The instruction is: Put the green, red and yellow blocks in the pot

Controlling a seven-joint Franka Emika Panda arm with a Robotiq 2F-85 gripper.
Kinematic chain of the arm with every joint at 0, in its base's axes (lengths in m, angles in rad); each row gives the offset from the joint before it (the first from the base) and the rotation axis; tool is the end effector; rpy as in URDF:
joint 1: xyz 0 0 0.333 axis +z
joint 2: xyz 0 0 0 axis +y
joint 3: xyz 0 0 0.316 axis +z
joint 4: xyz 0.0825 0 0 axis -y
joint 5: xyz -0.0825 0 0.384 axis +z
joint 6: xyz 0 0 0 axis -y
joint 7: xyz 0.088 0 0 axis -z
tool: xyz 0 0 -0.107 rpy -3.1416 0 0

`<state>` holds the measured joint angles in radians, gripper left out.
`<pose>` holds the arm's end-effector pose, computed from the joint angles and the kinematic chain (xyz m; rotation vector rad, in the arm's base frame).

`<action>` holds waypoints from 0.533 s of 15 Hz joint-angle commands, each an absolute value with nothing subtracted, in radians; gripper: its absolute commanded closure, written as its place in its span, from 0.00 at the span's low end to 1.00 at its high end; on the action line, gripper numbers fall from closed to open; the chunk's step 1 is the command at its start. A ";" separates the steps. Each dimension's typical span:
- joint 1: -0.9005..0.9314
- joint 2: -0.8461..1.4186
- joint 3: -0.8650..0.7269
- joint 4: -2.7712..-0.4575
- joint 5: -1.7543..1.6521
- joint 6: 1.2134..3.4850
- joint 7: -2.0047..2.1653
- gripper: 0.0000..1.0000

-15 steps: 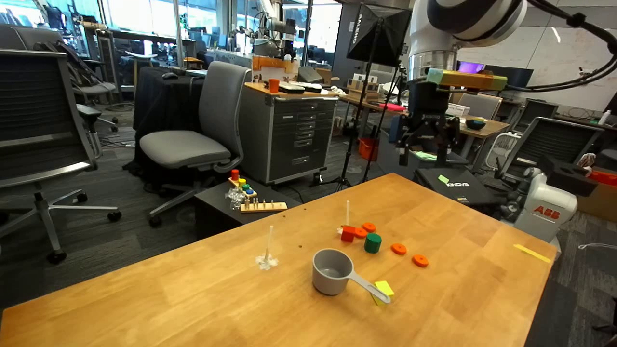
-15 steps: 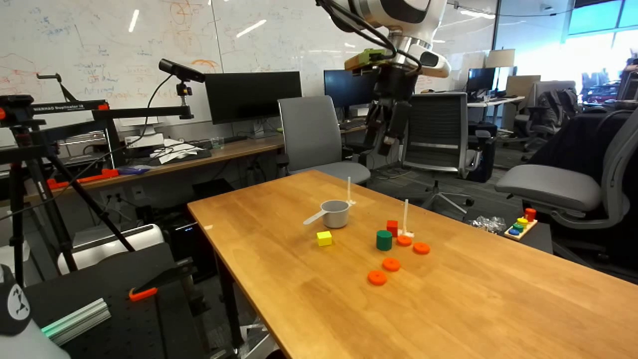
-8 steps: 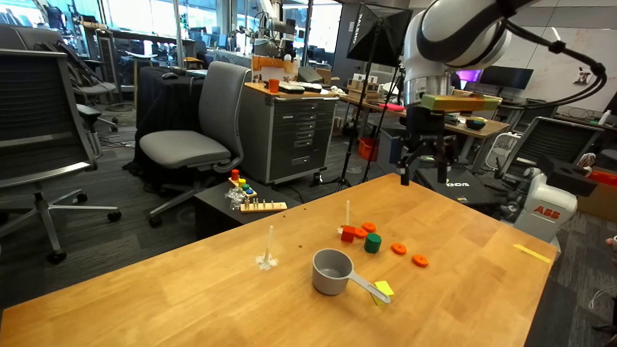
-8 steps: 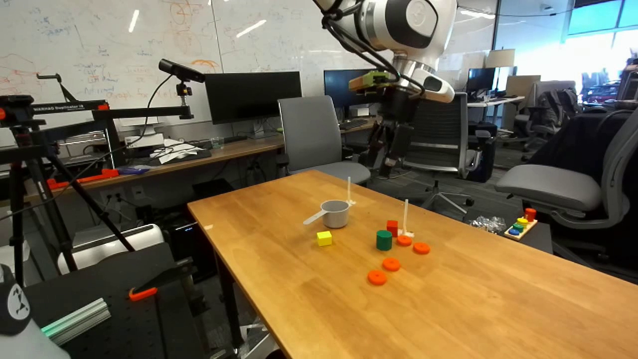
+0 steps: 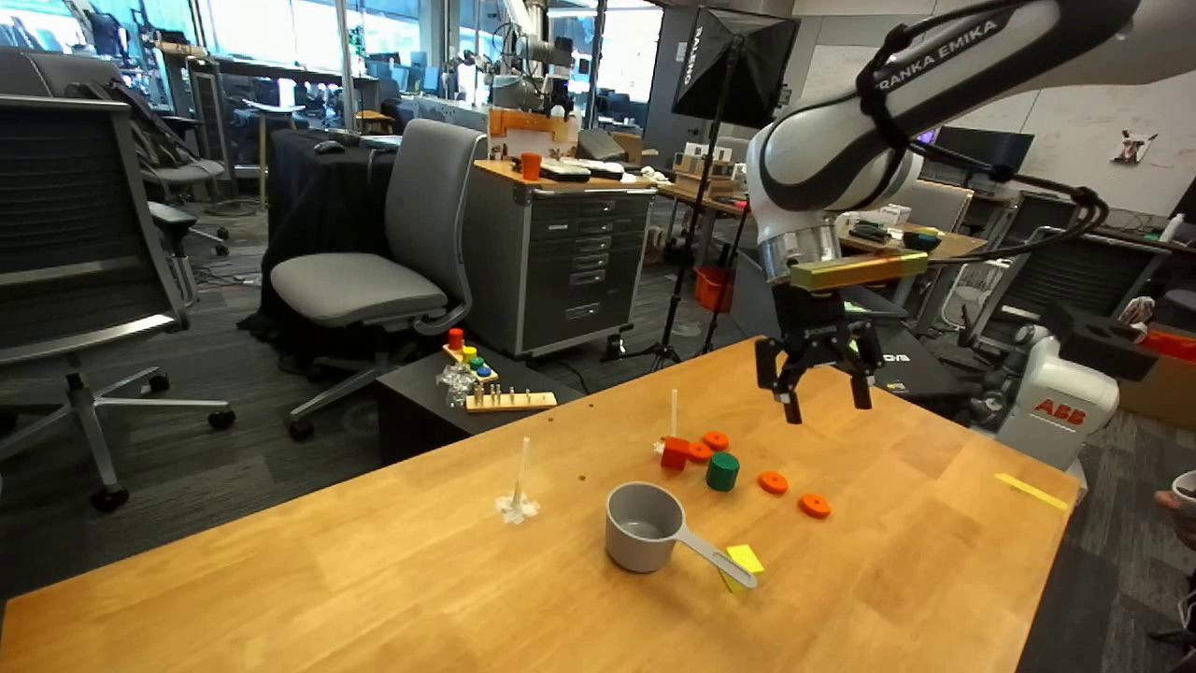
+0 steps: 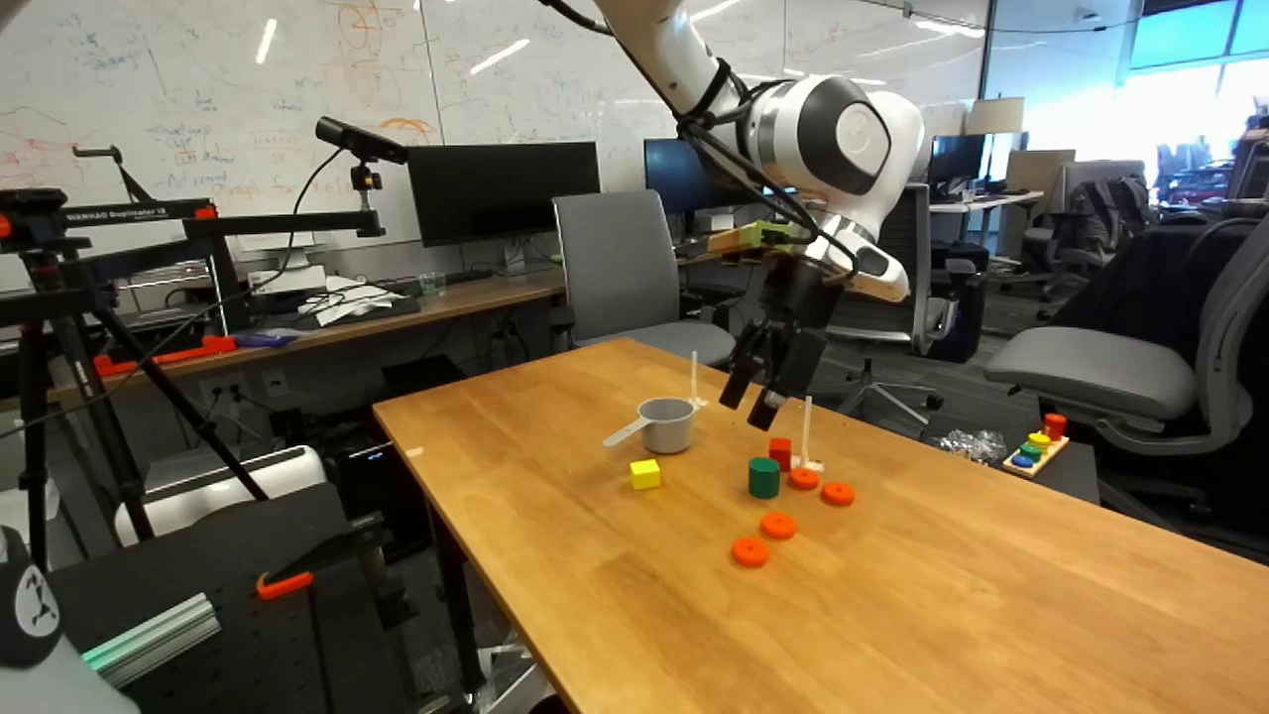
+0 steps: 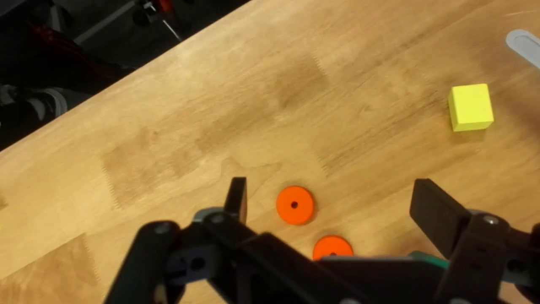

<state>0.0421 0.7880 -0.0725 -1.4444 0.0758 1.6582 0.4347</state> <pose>0.6520 -0.0058 0.1898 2.8367 -0.7058 -0.8464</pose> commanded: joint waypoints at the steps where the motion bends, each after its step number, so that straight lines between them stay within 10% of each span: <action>1: 0.072 0.894 -0.075 -1.271 0.008 1.447 0.408 0.00; 8: 0.095 0.893 -0.054 -1.166 -0.018 1.380 0.348 0.00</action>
